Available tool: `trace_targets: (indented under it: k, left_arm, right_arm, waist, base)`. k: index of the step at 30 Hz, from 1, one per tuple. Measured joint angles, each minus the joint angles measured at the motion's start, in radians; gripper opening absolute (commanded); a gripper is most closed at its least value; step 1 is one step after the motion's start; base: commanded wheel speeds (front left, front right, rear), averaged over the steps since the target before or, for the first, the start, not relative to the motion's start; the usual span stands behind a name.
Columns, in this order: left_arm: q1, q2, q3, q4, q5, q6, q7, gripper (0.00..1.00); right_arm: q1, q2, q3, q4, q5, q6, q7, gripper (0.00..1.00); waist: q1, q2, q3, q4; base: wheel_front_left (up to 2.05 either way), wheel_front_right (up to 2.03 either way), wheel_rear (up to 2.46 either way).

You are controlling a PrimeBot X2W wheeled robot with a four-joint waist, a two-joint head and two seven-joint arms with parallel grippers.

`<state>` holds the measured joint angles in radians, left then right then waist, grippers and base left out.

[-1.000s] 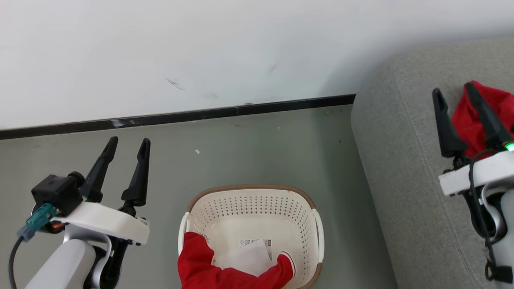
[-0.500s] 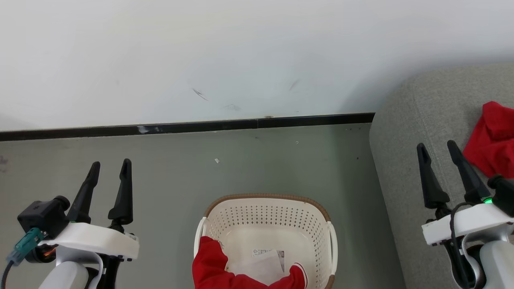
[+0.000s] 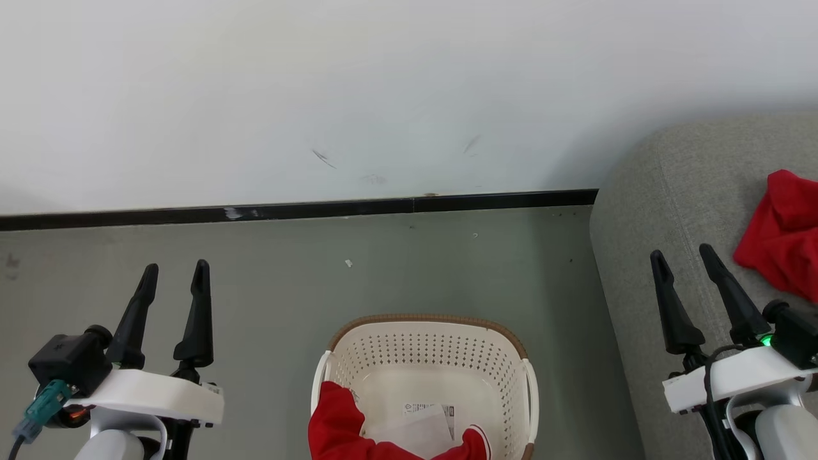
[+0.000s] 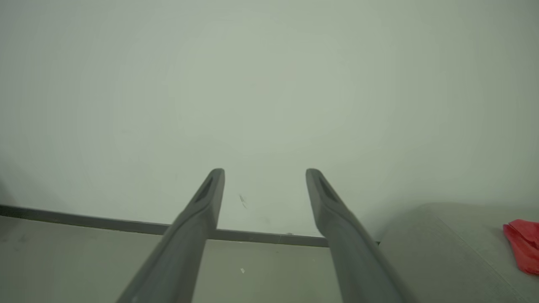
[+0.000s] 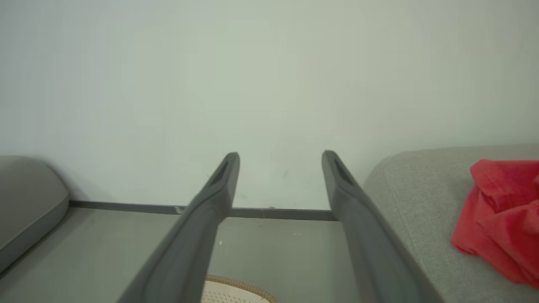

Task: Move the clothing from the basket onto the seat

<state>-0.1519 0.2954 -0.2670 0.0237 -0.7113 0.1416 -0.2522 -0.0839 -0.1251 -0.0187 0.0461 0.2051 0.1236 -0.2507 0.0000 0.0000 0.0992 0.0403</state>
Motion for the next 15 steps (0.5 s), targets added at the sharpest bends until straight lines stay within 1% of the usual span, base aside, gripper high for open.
trace_targets:
  k: [12,15]
  left_arm:
    - [0.025,-0.028,0.02,-0.007,0.03,-0.03,0.0,1.0]
    - [0.026,-0.036,0.026,-0.007,0.038,-0.032,0.0,1.0]
  right_arm:
    - [0.022,0.014,-0.005,-0.023,-0.006,0.0,0.0,1.0]
    - [0.023,0.014,-0.005,-0.033,-0.006,0.0,0.0,1.0]
  waist:
    - [0.0,0.0,-0.002,-0.006]
    - [0.0,0.0,-0.002,-0.006]
  base:
    - [0.0,0.0,0.0]
    - [0.0,0.0,0.0]
